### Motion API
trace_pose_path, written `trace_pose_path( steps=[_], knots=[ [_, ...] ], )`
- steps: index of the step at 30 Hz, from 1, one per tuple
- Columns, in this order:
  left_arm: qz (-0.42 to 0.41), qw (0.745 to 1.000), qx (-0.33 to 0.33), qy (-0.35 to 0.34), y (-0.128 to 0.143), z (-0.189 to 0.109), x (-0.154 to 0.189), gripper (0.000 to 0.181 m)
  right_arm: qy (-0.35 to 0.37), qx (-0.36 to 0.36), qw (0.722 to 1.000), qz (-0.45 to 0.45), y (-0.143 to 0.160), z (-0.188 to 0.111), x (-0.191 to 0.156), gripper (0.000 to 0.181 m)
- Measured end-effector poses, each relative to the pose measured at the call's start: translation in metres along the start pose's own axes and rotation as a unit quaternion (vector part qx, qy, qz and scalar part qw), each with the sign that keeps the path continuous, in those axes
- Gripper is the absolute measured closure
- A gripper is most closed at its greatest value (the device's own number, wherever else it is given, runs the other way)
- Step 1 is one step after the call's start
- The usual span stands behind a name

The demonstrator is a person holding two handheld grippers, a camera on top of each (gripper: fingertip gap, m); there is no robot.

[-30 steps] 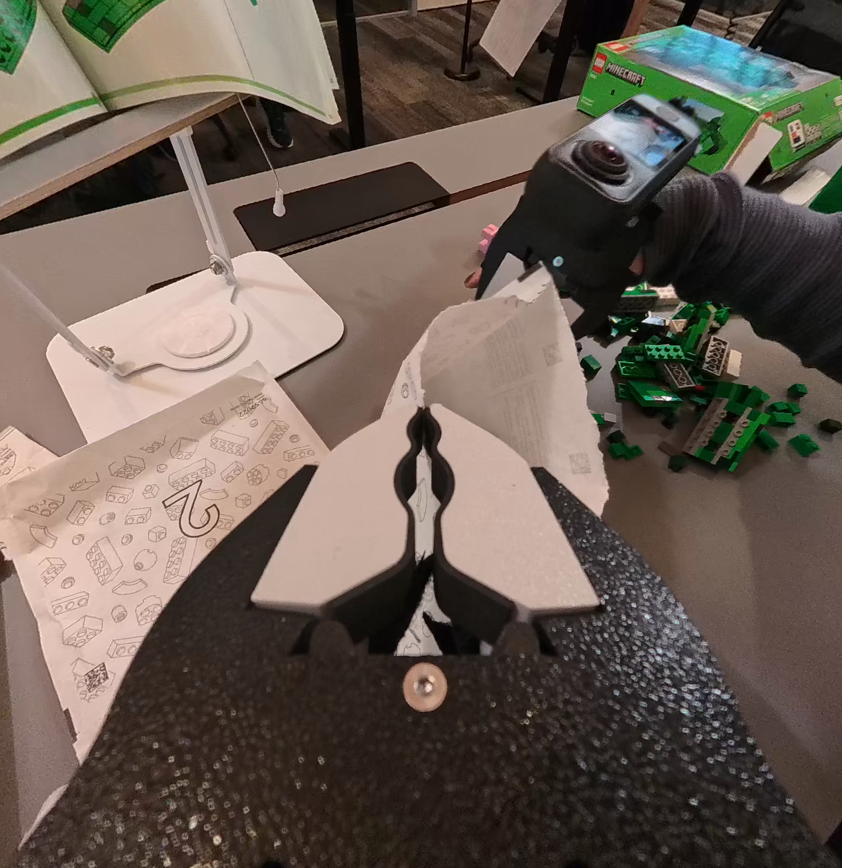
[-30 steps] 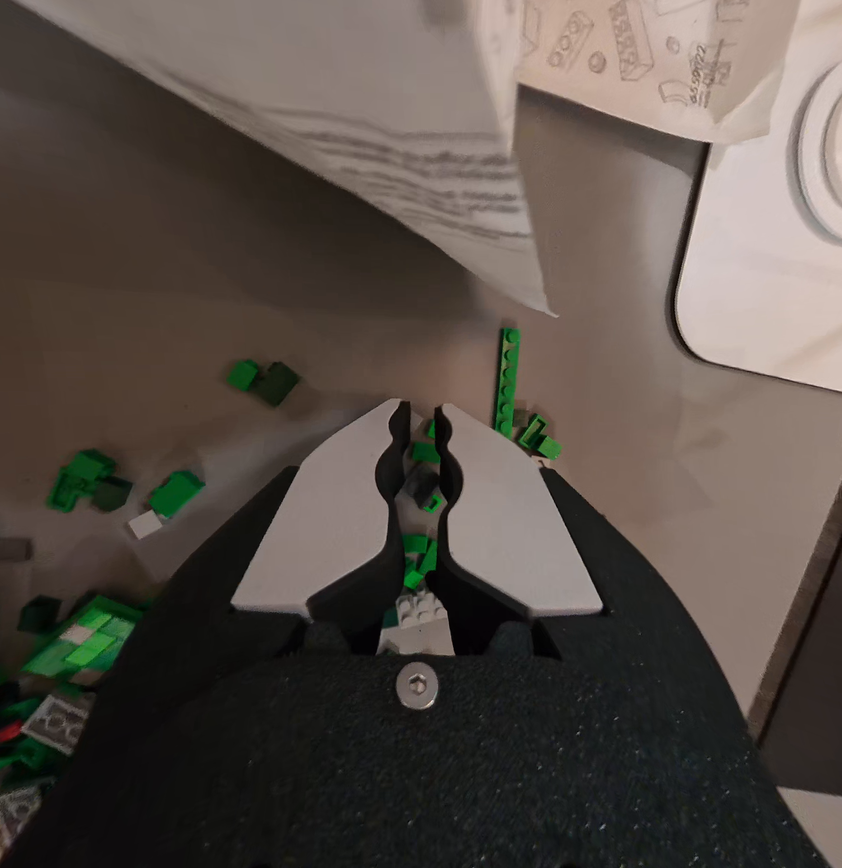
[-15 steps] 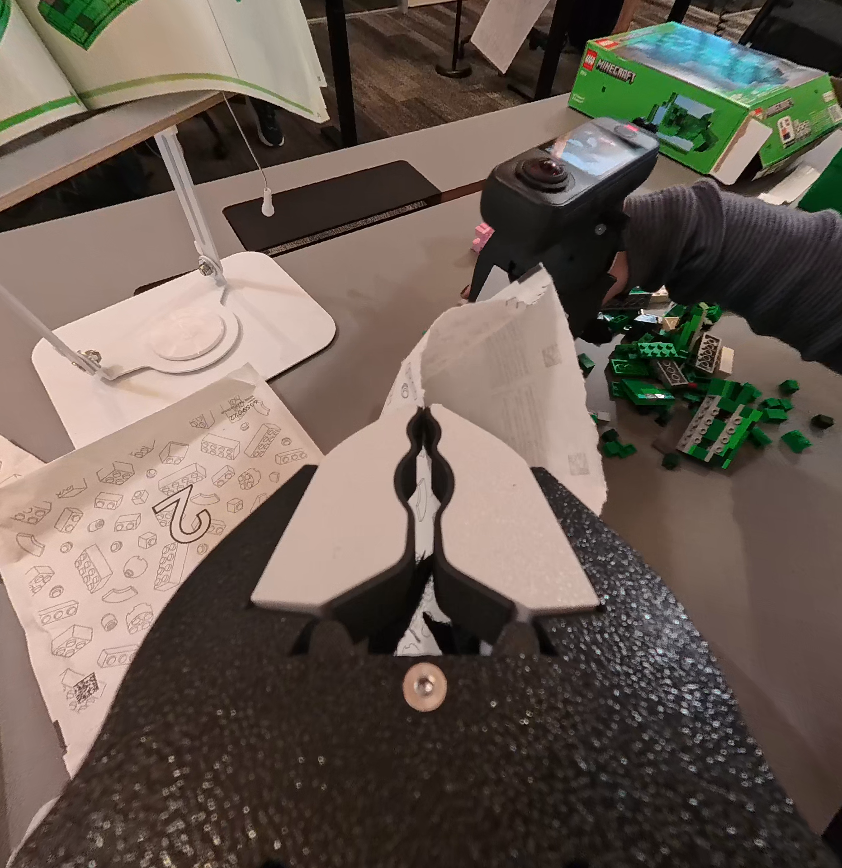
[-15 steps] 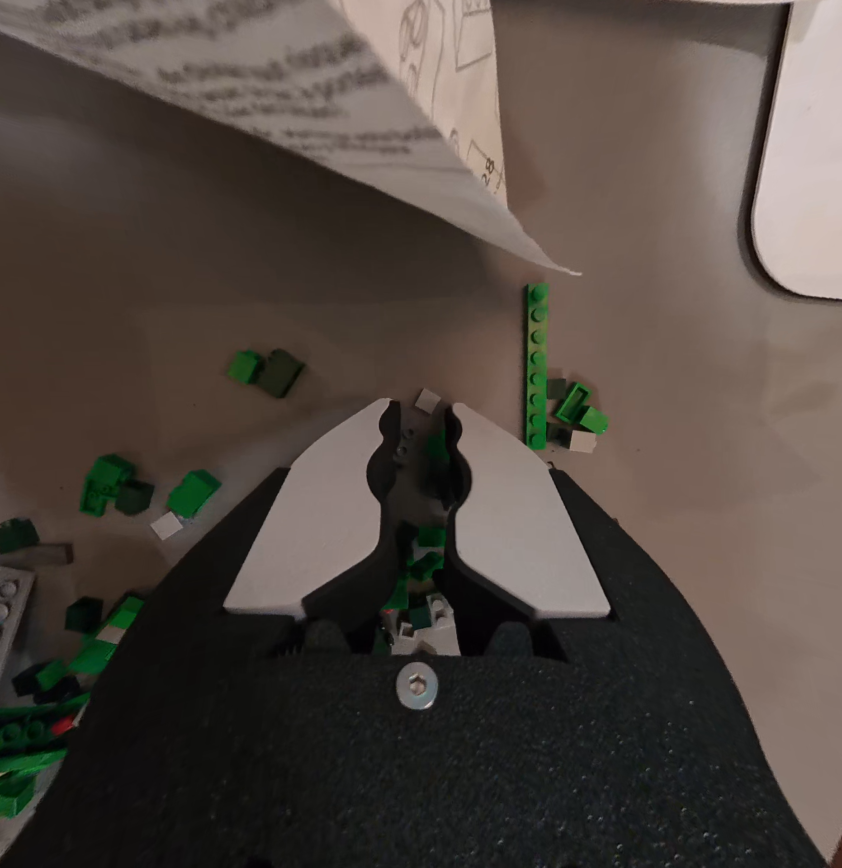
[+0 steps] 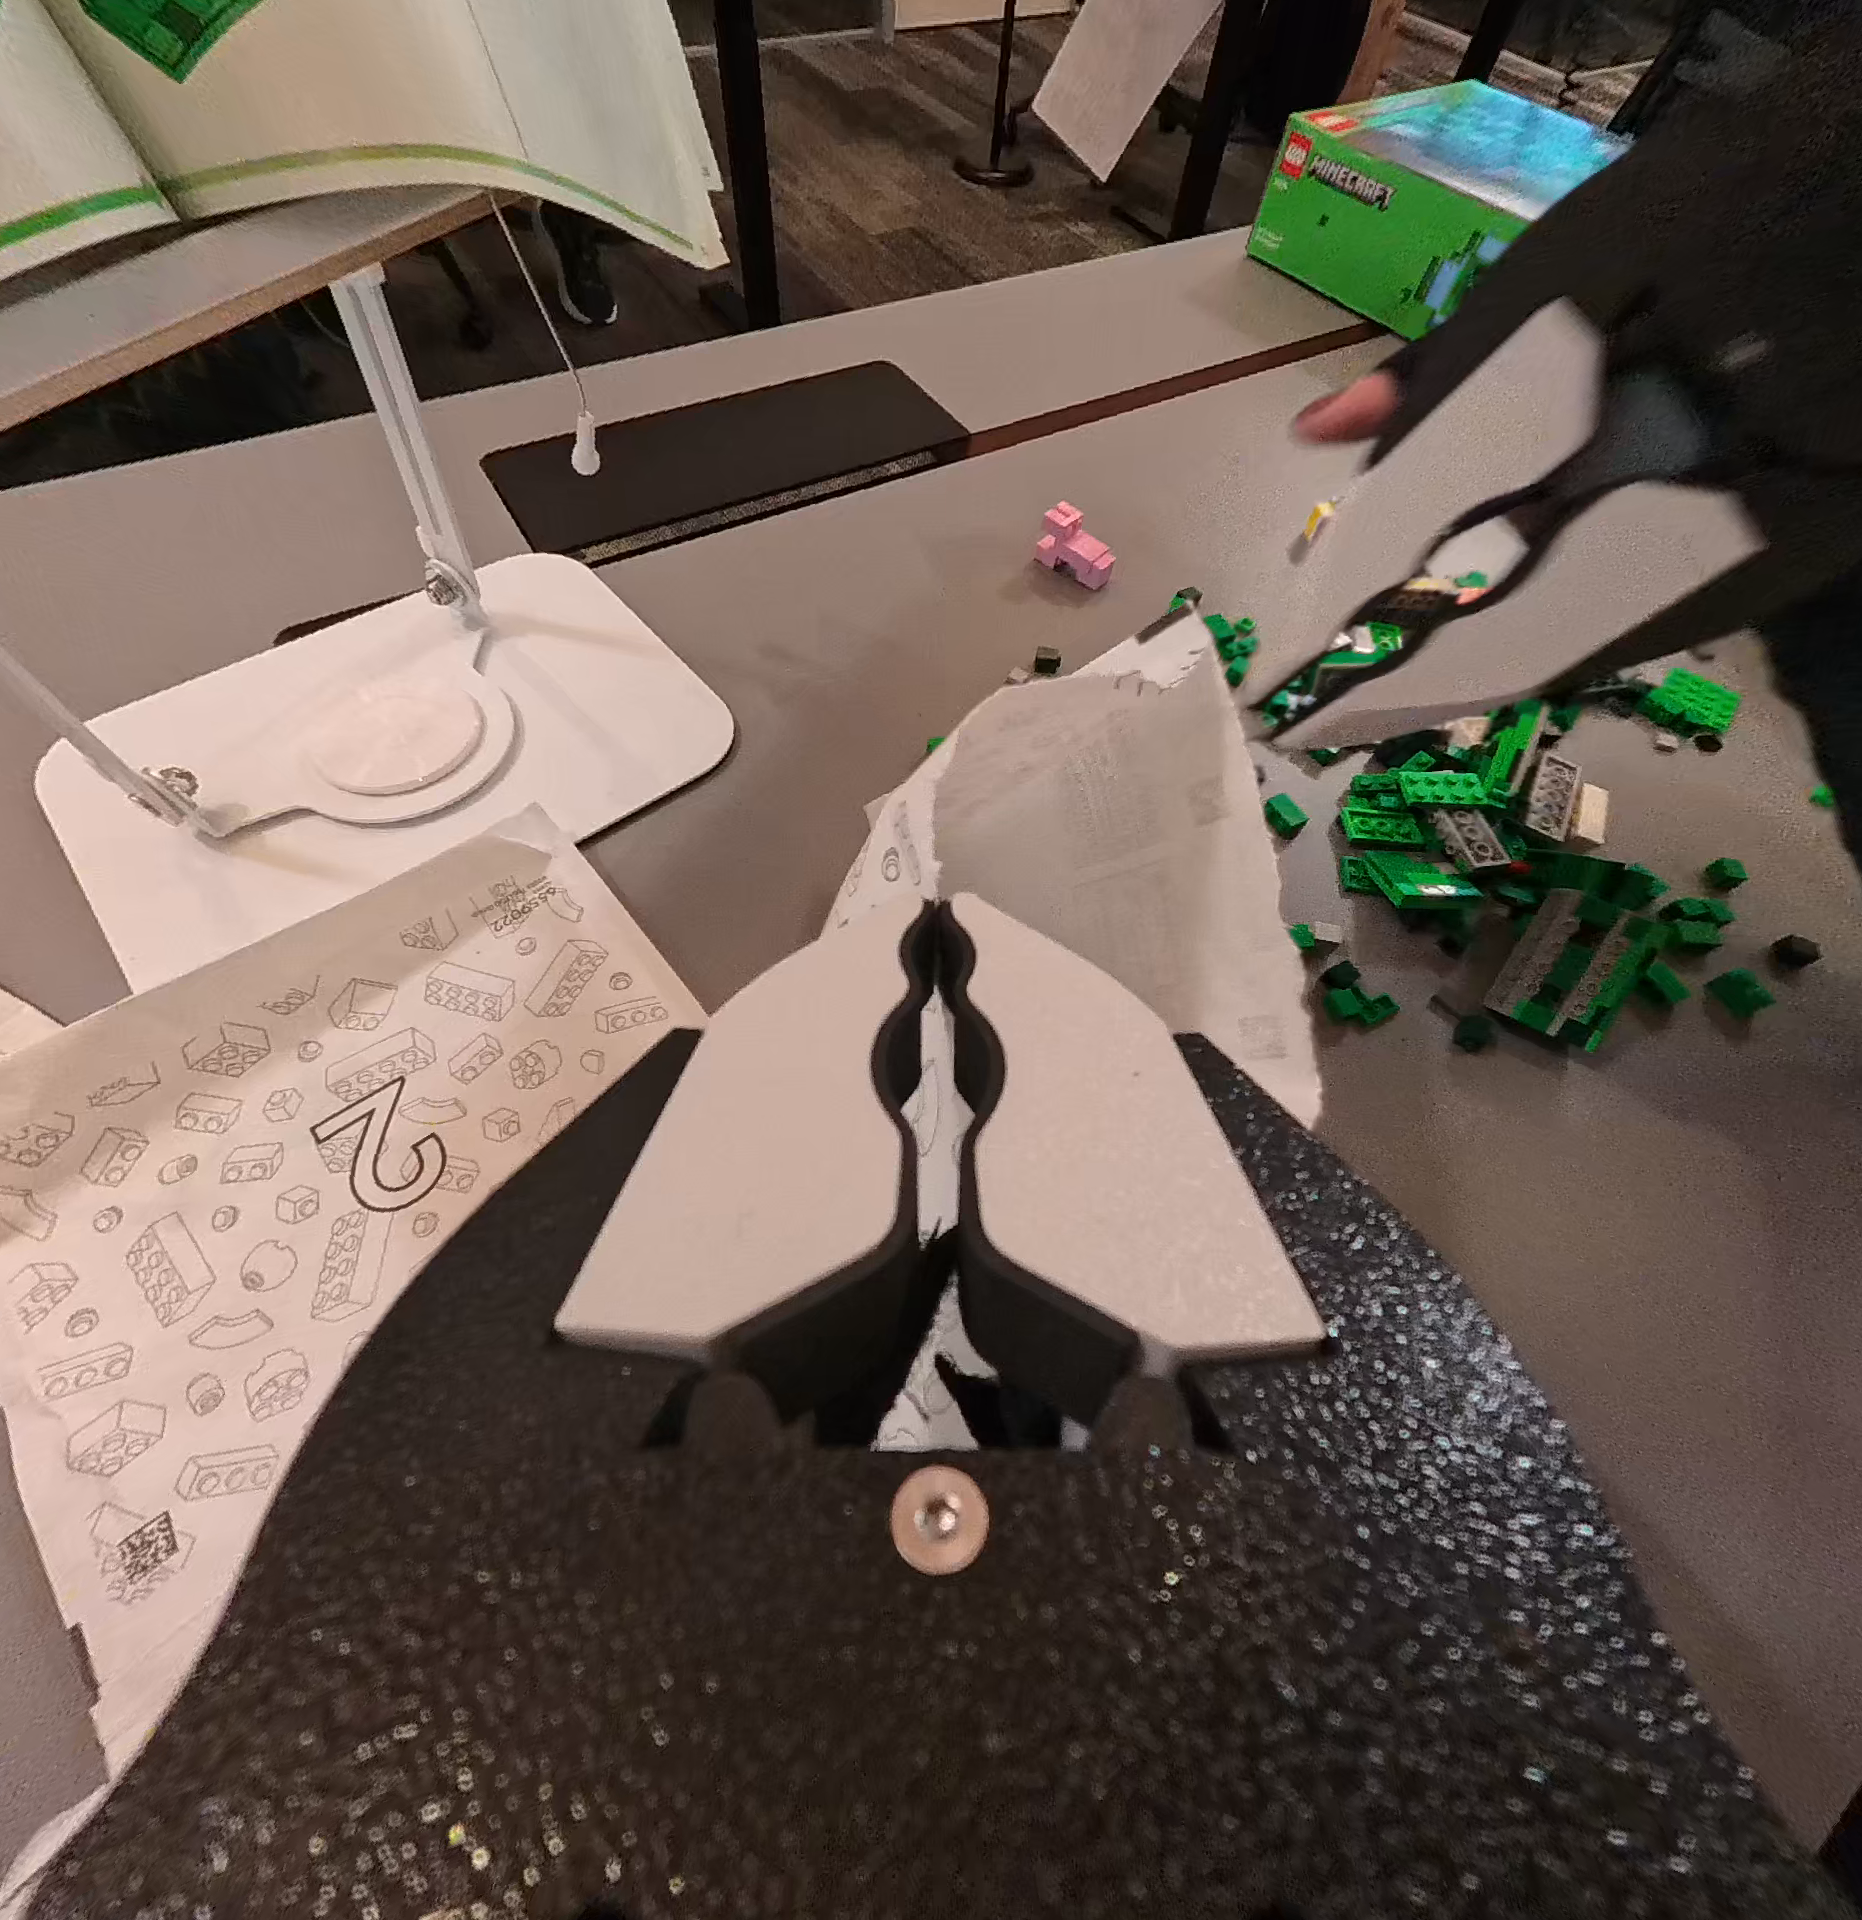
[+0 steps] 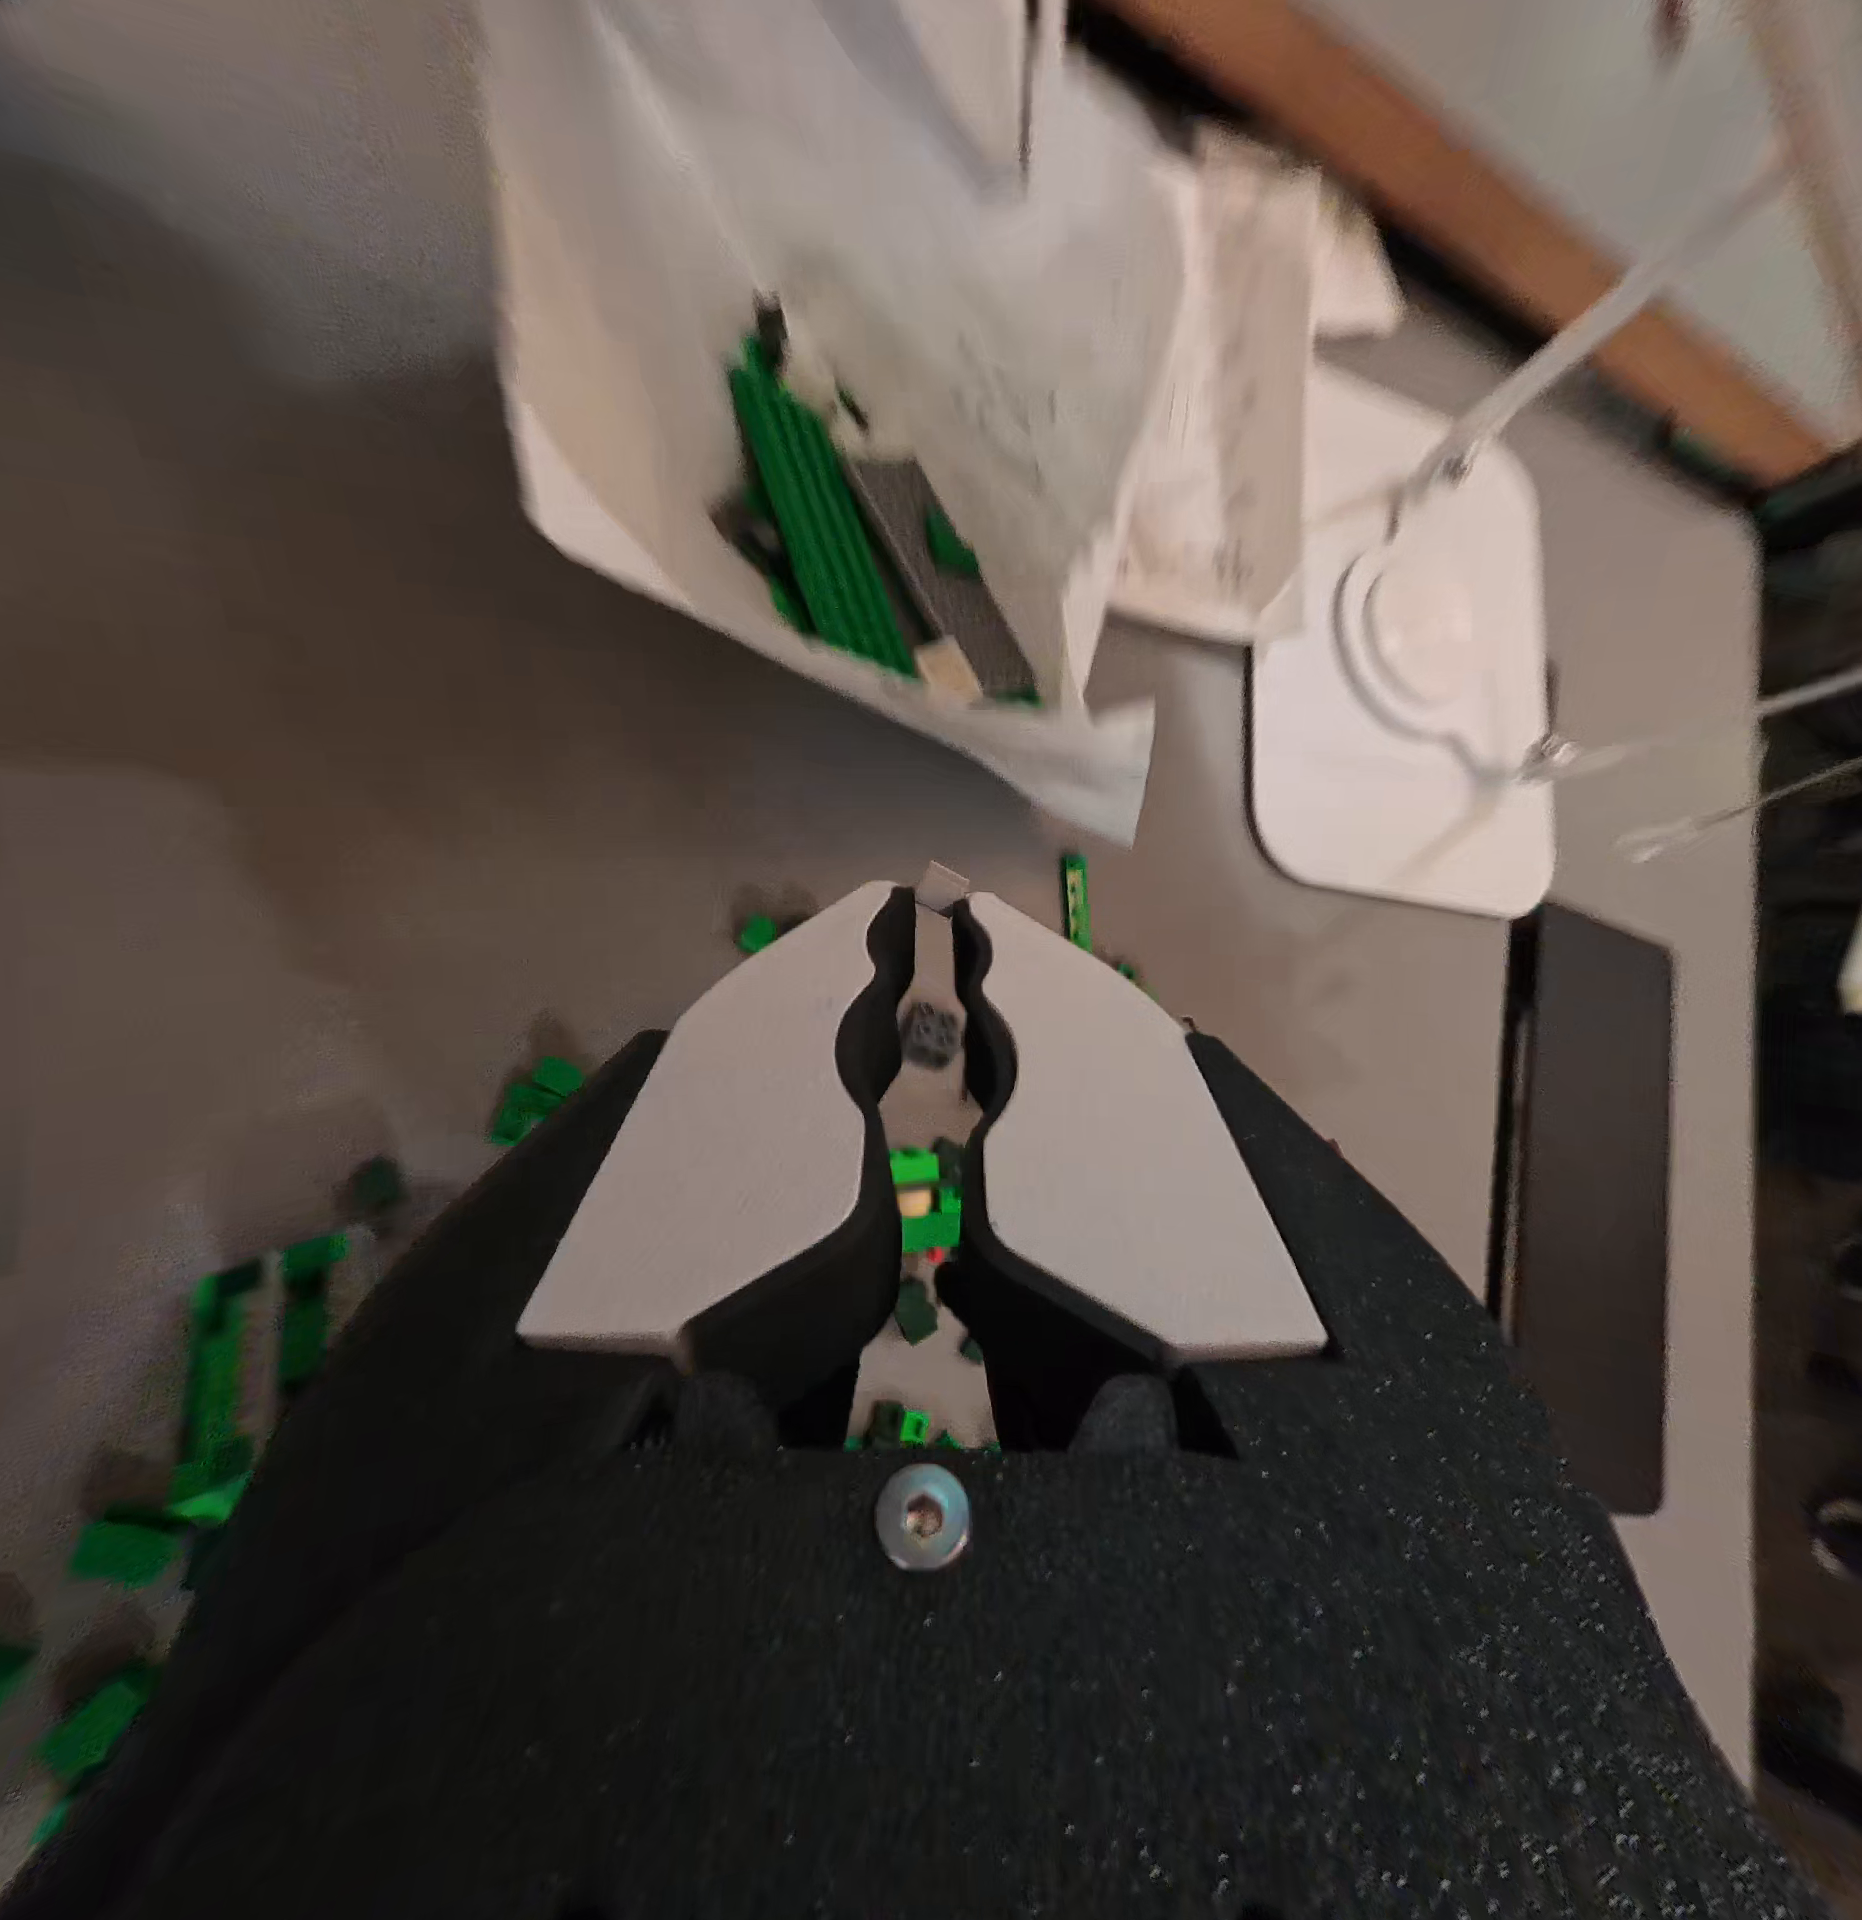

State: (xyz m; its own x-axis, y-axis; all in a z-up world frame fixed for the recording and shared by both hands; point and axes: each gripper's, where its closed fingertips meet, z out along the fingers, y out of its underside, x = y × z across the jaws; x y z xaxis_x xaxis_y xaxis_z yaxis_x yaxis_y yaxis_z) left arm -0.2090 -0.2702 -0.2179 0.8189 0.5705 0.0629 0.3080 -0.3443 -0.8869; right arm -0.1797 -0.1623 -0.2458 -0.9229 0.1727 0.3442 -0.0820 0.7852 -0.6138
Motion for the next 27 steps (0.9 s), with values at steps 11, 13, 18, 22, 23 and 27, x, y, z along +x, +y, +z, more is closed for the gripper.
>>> trace_pose_path(
  steps=[11, 13, 18, 22, 23, 27],
  knots=[
    [0.017, 1.0, -0.005, 0.019, -0.003, 0.004, 0.016, 0.181, 0.075, 0.003, 0.985, -0.156, -0.076, 0.024, -0.039, 0.171],
    [0.021, 1.0, 0.0, 0.017, -0.005, 0.001, 0.016, 0.181, 0.071, 0.027, 0.985, -0.156, -0.08, 0.022, -0.042, 0.152],
    [0.012, 1.0, 0.009, 0.012, -0.006, -0.004, 0.01, 0.181, 0.119, 0.073, 0.985, -0.101, -0.07, -0.029, -0.015, 0.158],
    [0.006, 1.0, 0.015, 0.0, -0.006, -0.008, 0.002, 0.181, 0.124, 0.004, 0.992, -0.001, -0.006, -0.048, 0.004, 0.16],
    [0.004, 1.0, 0.016, -0.001, -0.006, -0.008, 0.001, 0.181, 0.122, -0.015, 0.992, 0.015, 0.01, -0.049, 0.005, 0.161],
    [0.002, 1.0, 0.014, -0.004, -0.005, -0.009, -0.001, 0.181, 0.105, -0.079, 0.99, 0.054, 0.059, -0.049, 0.002, 0.166]
  ],
)
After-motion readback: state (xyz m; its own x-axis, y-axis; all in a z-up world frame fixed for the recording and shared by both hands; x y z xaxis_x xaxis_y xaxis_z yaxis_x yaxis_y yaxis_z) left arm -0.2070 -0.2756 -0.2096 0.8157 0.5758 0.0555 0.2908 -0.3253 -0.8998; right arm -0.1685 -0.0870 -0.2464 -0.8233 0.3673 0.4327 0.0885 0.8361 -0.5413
